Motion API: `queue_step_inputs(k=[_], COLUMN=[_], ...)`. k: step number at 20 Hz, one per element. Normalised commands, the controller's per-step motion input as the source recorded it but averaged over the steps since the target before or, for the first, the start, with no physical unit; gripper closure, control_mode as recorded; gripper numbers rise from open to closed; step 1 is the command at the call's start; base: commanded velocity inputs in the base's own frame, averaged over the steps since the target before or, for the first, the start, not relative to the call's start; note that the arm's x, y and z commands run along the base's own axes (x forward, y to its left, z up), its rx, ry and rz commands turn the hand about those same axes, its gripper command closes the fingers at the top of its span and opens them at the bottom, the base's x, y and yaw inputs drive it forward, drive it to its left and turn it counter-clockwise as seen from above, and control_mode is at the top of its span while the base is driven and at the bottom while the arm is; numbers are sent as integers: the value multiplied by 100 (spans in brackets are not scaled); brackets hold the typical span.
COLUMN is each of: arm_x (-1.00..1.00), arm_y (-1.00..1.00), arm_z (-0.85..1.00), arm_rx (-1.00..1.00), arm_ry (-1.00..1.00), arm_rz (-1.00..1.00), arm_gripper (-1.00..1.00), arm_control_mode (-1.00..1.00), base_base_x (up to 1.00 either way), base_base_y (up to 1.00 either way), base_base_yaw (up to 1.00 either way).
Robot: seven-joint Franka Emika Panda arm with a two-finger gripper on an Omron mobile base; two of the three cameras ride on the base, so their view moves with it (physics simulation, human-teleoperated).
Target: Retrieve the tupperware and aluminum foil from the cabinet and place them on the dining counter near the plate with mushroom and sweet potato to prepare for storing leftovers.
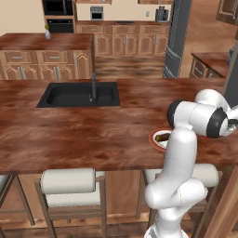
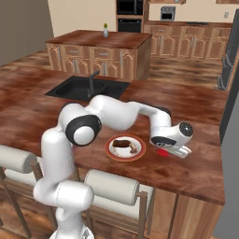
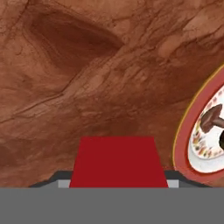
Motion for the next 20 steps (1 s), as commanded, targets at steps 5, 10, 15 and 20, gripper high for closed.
queue_step_inputs(k=[5, 10, 15, 20], arm_x=[-77, -100, -57, -68], arm_y=[-14, 60, 100, 100], arm_z=[52, 91, 84, 100], arm_rx=[0, -21, -34, -48], arm_ry=[-2, -4, -6, 0], arm_rz=[5, 6, 1, 2], arm_gripper=[-100, -100, -100, -100], arm_control_mode=[-100, -100, -100, -100], base_base_x=[0, 0, 0, 0], base_base_y=[0, 0, 0, 0], base_base_yaw=[0, 0, 0, 0])
